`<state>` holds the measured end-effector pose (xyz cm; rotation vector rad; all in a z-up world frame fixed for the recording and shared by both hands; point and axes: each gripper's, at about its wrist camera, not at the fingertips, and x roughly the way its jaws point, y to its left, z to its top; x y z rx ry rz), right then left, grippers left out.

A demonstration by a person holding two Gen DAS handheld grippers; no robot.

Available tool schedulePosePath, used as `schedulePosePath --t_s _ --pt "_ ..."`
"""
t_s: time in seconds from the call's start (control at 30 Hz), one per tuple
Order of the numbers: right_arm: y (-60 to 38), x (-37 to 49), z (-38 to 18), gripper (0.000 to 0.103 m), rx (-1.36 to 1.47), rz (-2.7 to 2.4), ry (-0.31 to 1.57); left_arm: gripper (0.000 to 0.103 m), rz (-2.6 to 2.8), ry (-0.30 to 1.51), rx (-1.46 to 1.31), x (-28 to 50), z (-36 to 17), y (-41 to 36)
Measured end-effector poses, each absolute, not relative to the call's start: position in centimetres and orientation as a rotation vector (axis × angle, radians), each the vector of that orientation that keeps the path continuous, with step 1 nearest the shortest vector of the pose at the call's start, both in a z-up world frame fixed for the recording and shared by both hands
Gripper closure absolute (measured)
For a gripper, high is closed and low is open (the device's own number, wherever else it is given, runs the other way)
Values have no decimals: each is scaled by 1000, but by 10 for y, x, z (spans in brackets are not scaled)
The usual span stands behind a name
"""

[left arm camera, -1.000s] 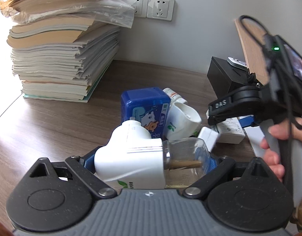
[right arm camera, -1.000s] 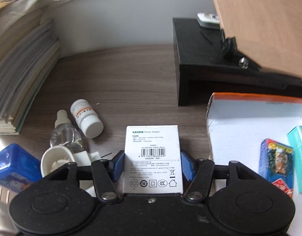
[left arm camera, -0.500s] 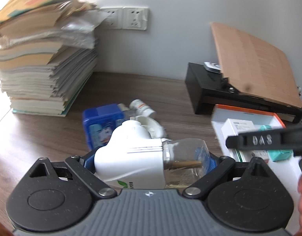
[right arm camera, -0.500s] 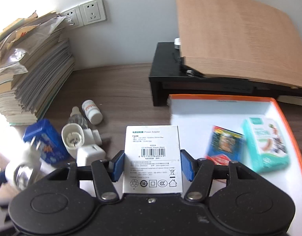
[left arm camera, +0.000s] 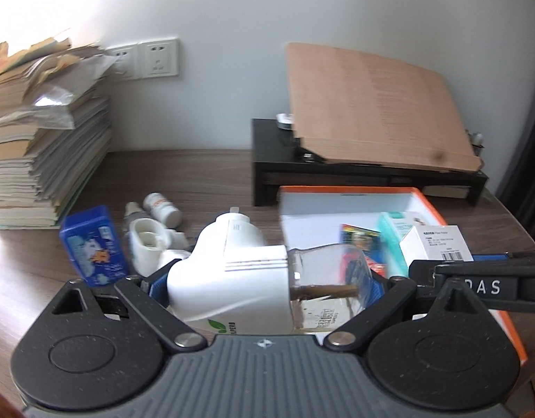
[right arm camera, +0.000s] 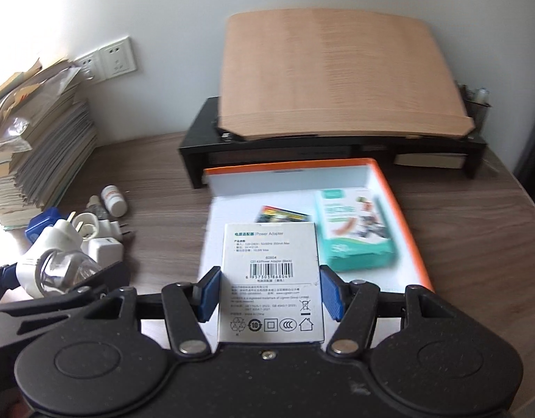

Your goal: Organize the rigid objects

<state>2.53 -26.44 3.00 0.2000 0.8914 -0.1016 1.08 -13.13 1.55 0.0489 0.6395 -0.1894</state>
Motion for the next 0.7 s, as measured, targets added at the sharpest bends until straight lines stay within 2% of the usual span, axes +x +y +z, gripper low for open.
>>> schedulePosePath --t_s 0.7 --pt "-328 -23 31 32 213 -142 878 3 -234 656 72 -21 11 -191"
